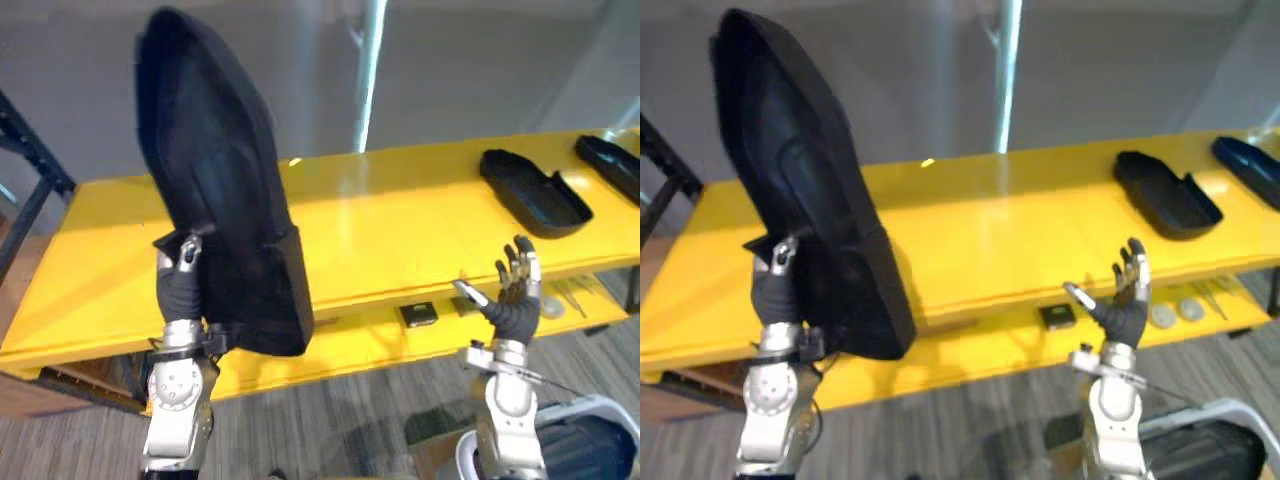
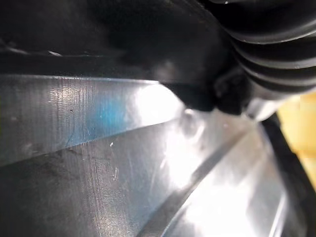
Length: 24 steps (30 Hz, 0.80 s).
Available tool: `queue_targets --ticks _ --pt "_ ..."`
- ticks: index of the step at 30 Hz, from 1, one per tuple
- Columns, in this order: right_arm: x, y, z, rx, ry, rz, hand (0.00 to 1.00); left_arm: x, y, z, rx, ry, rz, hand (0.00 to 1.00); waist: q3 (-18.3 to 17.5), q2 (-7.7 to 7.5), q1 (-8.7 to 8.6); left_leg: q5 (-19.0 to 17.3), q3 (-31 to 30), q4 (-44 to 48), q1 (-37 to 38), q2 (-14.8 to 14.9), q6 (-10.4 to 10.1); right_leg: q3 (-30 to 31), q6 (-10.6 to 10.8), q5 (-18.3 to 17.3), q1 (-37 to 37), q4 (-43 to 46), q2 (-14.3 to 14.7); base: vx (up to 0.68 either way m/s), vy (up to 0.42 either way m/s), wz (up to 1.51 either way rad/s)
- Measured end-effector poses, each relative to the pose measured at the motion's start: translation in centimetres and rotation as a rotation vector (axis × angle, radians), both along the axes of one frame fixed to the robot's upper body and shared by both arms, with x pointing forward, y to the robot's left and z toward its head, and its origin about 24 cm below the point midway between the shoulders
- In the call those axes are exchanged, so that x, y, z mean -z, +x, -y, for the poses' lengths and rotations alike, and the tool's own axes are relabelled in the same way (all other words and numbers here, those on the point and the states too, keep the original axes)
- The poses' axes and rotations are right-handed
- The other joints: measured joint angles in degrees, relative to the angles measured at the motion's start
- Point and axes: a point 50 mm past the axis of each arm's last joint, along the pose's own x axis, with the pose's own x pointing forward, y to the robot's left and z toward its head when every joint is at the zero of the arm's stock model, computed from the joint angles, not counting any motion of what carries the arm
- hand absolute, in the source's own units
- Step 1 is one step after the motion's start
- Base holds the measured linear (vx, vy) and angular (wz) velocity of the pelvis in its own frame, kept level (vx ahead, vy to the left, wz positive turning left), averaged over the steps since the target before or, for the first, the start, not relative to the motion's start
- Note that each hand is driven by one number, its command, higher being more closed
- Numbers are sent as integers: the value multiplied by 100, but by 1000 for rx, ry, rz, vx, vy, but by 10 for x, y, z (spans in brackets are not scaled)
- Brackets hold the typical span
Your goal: Walk over and take plastic housings, then place them on the shelf
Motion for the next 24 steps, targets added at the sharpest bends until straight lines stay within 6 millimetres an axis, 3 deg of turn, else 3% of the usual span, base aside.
queue_targets --ticks 5,9,13,18,20,22,24 --pt "-2 -5 -2 -121 -13 -2 0 12 42 4 -24 49 -157 100 19 51 -338 -31 342 13 -8 29 -27 388 3 -1 -197 -104 96 -102 -35 -44" --pt "-3 -6 0 -223 -55 -14 0 21 73 -2 -130 41 -283 100 125 233 -624 -5 512 4 -15 59 -46 611 63 37 -323 -96 153 -87 -31 -27" --pt "-3 -4 -8 -333 -83 -27 0 20 98 -8 -224 45 -368 100 156 340 -706 69 660 -28 -124 81 -35 779 64 44 -599 11 160 -13 -13 -18" --pt "2 -4 -23 -454 -60 -46 0 44 103 -33 -378 64 -564 100 174 324 -957 97 812 -69 8 108 -43 984 50 53 -593 -12 238 39 -19 -20" --pt "4 -7 -26 -486 -59 -61 0 48 107 -40 -423 79 -627 100 188 312 -970 97 937 -73 65 109 -43 1098 48 54 -594 -13 236 30 -2 -23" --pt "4 -11 -33 -534 -53 -63 0 46 111 -48 -464 92 -662 100 224 307 -1007 97 964 -42 100 113 -43 1170 47 55 -584 -13 236 7 6 -20" --pt "3 -13 -44 -610 -29 -53 0 31 118 -59 -521 108 -666 100 375 299 -1111 96 979 20 92 118 -43 1228 29 70 -590 -11 231 -31 -16 -10"
